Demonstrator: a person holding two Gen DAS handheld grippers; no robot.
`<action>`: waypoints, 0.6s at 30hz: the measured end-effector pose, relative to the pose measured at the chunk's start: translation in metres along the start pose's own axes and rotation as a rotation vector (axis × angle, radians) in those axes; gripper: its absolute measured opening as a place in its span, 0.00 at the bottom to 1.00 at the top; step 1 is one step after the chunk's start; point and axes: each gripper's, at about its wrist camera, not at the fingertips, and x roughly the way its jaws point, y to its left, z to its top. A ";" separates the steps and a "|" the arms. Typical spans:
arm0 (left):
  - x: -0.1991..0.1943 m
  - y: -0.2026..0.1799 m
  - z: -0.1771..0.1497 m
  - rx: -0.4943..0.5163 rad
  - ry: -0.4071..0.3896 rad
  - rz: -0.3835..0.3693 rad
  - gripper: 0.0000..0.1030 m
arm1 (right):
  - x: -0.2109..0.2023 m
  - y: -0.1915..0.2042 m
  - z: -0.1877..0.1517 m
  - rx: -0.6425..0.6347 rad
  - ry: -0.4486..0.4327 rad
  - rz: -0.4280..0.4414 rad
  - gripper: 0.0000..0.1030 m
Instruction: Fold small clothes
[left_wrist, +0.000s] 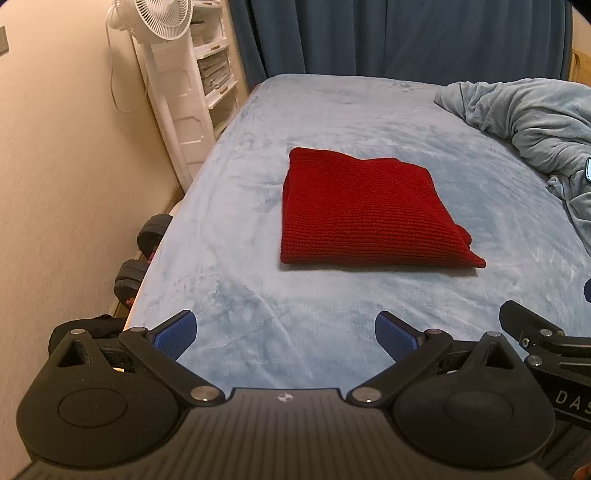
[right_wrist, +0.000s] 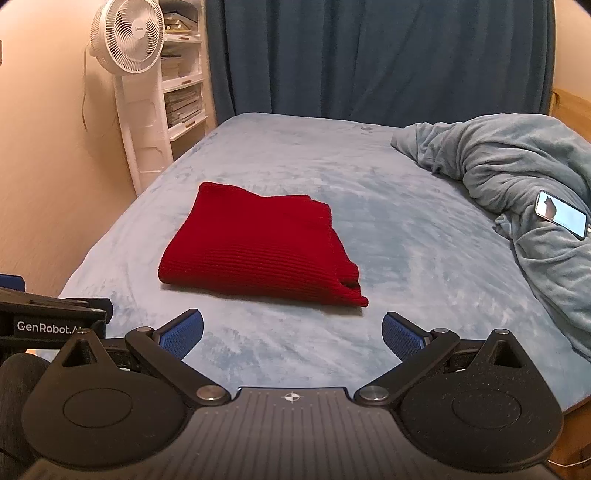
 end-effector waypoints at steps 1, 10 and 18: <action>0.000 0.000 0.000 -0.001 0.000 0.001 1.00 | 0.000 0.000 0.000 -0.002 0.000 0.002 0.99; 0.000 0.001 -0.001 -0.004 0.003 0.004 1.00 | -0.001 0.000 0.000 -0.009 0.000 0.007 0.99; 0.001 0.000 -0.001 -0.005 0.005 0.003 1.00 | -0.001 0.001 0.002 -0.013 0.000 0.011 0.99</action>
